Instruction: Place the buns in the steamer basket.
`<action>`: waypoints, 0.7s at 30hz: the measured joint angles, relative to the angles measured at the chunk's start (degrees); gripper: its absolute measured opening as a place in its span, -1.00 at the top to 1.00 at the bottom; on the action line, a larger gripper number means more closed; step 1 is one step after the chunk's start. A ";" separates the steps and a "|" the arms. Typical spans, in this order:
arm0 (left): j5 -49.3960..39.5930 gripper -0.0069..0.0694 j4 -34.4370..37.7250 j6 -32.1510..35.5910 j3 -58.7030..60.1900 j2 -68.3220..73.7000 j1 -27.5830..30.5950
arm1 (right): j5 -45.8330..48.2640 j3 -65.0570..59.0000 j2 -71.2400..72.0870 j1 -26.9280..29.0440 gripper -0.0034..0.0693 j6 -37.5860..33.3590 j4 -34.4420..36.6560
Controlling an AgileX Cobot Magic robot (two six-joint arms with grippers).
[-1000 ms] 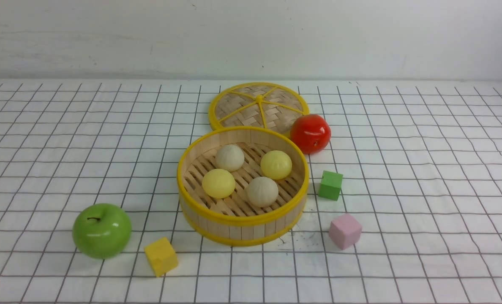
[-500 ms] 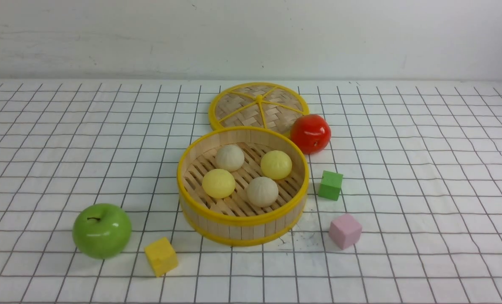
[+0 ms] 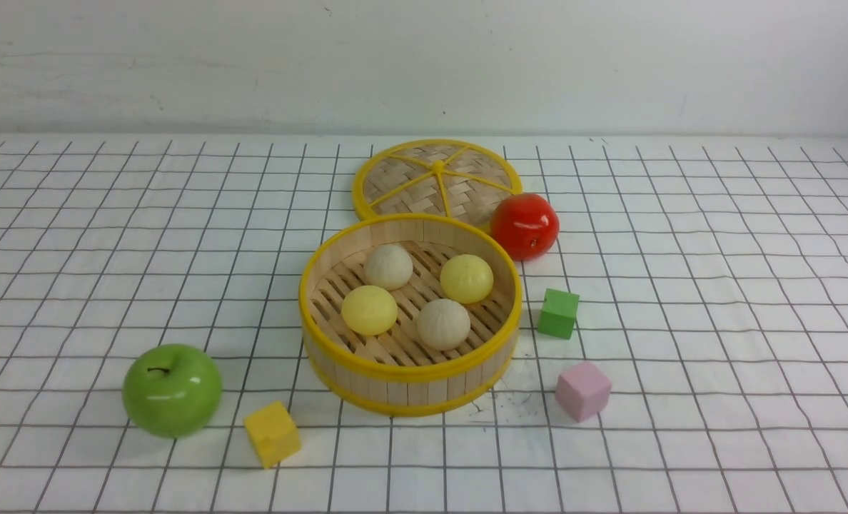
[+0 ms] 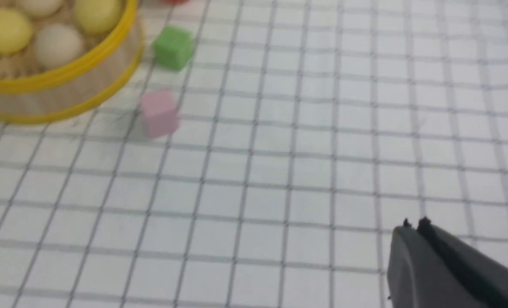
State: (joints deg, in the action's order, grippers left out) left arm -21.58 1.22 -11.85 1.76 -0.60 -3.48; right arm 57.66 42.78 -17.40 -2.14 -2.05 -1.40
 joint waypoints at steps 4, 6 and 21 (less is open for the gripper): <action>0.00 0.20 0.00 0.00 0.00 0.00 0.00 | -11.49 -6.92 5.24 3.21 0.93 -0.37 -2.43; 0.00 0.20 0.00 0.00 0.00 0.00 0.00 | -18.30 -12.61 8.91 3.82 0.93 -0.37 -2.58; -0.13 0.20 0.00 0.00 0.00 0.00 0.00 | -33.72 -41.76 18.06 7.61 0.90 -0.53 -1.86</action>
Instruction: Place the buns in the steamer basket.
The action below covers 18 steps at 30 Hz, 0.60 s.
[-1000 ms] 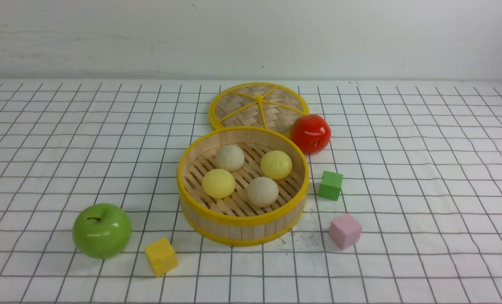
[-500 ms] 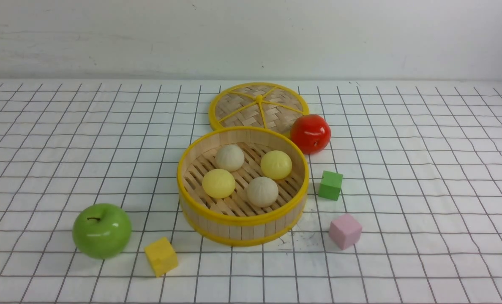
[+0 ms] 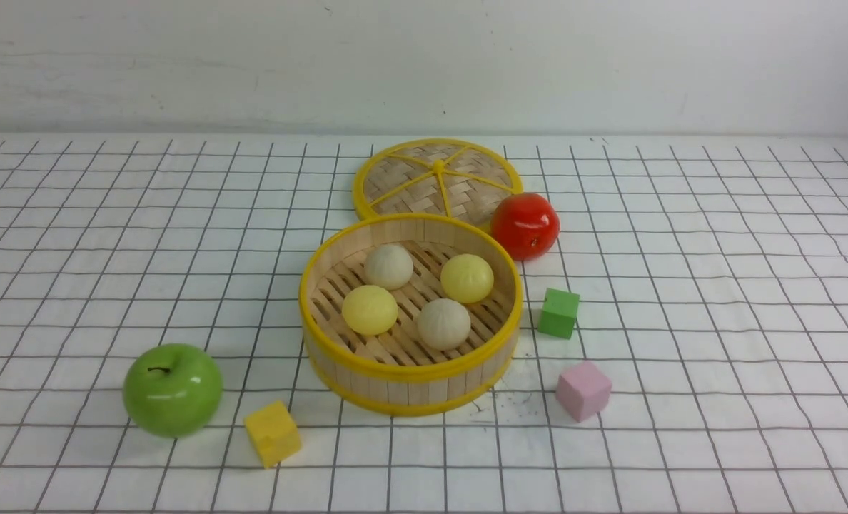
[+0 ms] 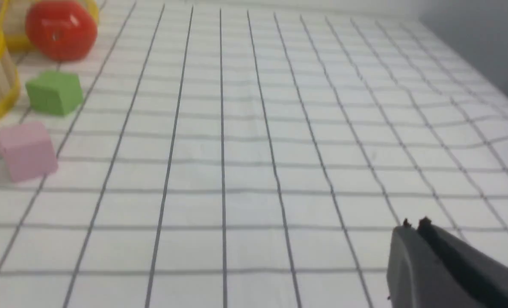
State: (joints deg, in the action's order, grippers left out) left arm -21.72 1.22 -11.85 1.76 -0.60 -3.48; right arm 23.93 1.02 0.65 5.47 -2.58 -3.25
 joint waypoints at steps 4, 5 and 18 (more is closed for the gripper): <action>0.00 0.20 0.00 0.00 0.00 0.00 0.00 | 0.04 -1.66 0.00 0.00 0.90 0.00 0.41; 0.00 0.20 0.00 0.00 0.00 0.00 0.00 | -0.02 -1.72 0.00 0.00 0.90 0.00 0.49; 0.00 0.20 0.00 0.00 0.00 0.00 0.00 | -0.20 -1.71 0.00 0.00 0.87 0.00 0.67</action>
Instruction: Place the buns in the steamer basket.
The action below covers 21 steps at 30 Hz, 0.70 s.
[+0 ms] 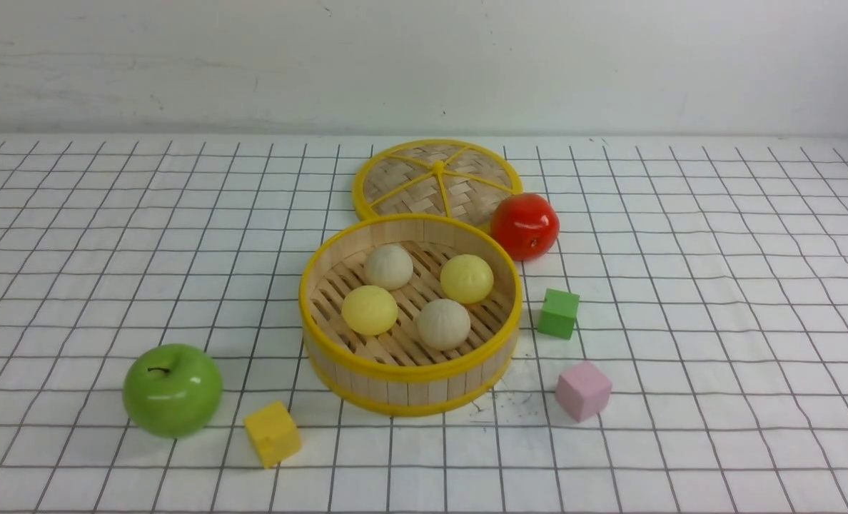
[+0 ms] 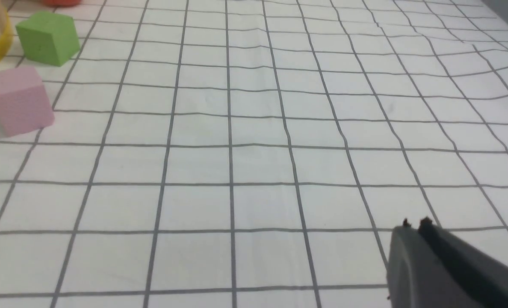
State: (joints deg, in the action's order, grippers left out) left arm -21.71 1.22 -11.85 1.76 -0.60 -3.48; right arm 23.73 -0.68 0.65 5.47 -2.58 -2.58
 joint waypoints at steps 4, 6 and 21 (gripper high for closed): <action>0.00 0.20 0.00 0.00 0.00 0.00 0.00 | 0.00 0.00 0.00 0.00 0.86 0.00 0.11; 0.00 0.20 0.00 0.00 0.00 0.00 0.00 | 0.00 0.00 0.00 0.00 0.85 0.00 0.11; -0.05 0.20 0.00 0.00 0.00 0.00 0.00 | -0.02 -0.02 0.00 0.00 0.81 0.00 0.11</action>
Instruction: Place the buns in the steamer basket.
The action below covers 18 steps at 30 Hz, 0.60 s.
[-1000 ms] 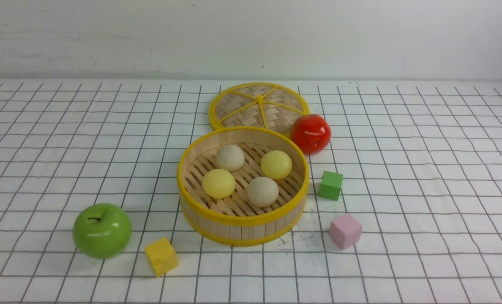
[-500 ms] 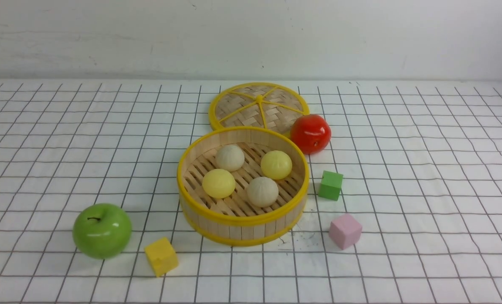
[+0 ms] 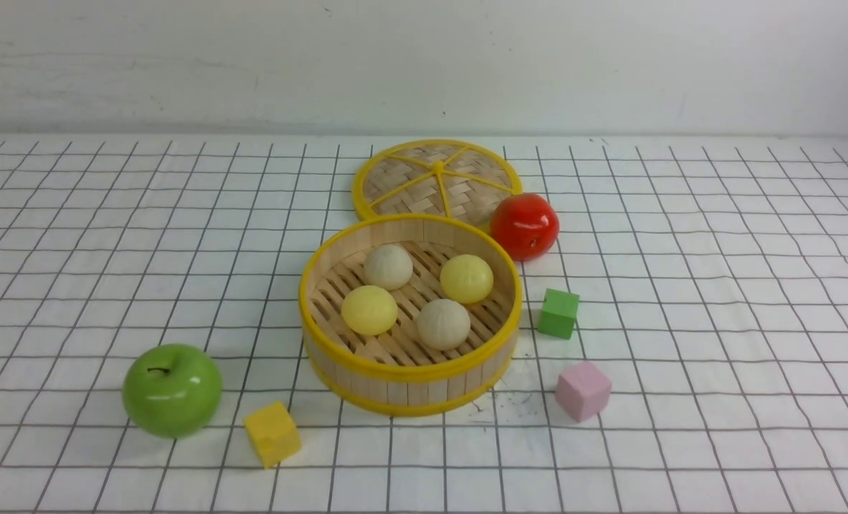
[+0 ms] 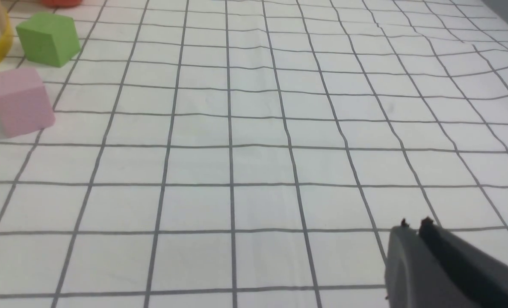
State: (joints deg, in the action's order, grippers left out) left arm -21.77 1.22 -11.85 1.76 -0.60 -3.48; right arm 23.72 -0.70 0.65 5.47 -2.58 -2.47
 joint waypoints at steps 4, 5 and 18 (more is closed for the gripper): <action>0.00 0.20 0.00 0.00 0.00 0.00 0.00 | -0.05 0.00 0.00 0.00 0.81 0.00 0.00; 0.00 0.20 0.00 0.00 0.00 0.00 0.00 | -0.05 0.00 0.00 0.00 0.81 0.00 0.00; 0.00 0.20 0.00 0.00 0.00 0.00 0.00 | -0.05 0.00 0.00 0.00 0.76 0.00 0.00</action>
State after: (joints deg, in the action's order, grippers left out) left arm -21.77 1.22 -11.85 1.76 -0.60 -3.48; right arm 23.67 -0.70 0.65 5.47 -2.58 -2.47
